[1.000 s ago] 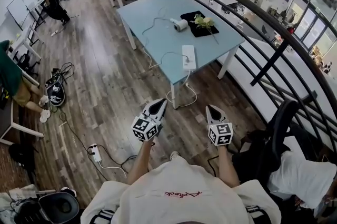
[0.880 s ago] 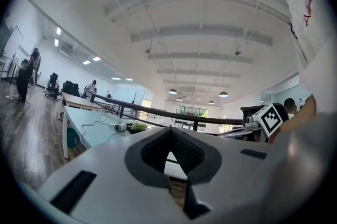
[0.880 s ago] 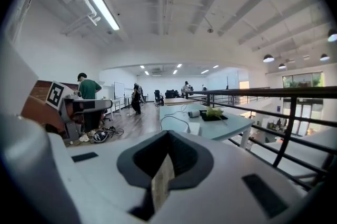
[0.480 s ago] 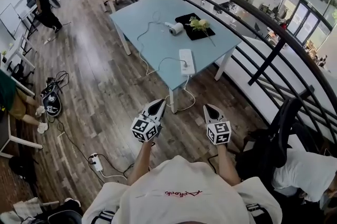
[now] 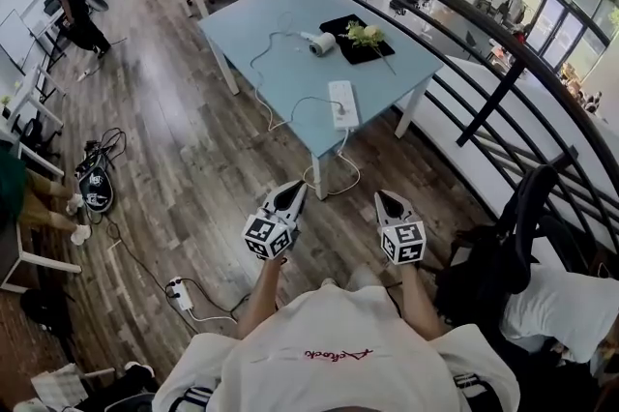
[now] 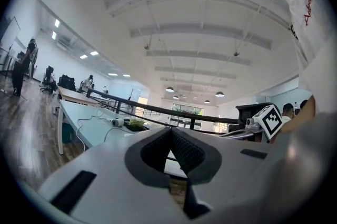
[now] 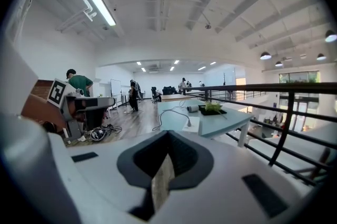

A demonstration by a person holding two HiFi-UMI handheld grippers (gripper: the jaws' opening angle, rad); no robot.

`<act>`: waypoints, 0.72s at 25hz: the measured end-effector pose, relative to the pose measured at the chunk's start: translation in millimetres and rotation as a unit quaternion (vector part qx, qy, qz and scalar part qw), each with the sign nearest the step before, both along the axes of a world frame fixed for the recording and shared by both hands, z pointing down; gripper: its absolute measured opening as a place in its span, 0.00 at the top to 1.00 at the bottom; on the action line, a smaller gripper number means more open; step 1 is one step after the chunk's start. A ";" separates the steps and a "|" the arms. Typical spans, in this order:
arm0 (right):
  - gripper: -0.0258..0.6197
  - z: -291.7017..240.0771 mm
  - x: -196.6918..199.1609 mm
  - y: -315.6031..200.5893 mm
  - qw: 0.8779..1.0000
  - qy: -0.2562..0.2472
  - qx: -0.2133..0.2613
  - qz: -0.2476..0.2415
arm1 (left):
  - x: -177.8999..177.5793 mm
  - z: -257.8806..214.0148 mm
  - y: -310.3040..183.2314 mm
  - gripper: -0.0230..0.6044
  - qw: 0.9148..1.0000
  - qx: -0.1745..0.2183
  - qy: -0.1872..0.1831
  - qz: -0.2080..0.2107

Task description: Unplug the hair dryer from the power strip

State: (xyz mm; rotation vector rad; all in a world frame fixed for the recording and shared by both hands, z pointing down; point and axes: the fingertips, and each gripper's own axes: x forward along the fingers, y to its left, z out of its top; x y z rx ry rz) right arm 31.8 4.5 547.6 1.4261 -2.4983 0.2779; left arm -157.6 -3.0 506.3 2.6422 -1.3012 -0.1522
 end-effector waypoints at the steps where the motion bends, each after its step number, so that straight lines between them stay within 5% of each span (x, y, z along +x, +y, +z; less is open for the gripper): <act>1: 0.93 0.6 -1.0 1.9 1.000 0.000 -0.001 -0.001 | -0.2 0.5 1.8 0.95 1.000 -0.001 0.000 0.000; 18: 0.93 3.5 11.7 -25.2 1.000 -0.008 0.011 -0.004 | 18.2 2.2 -30.7 0.95 1.000 0.004 -0.004 0.006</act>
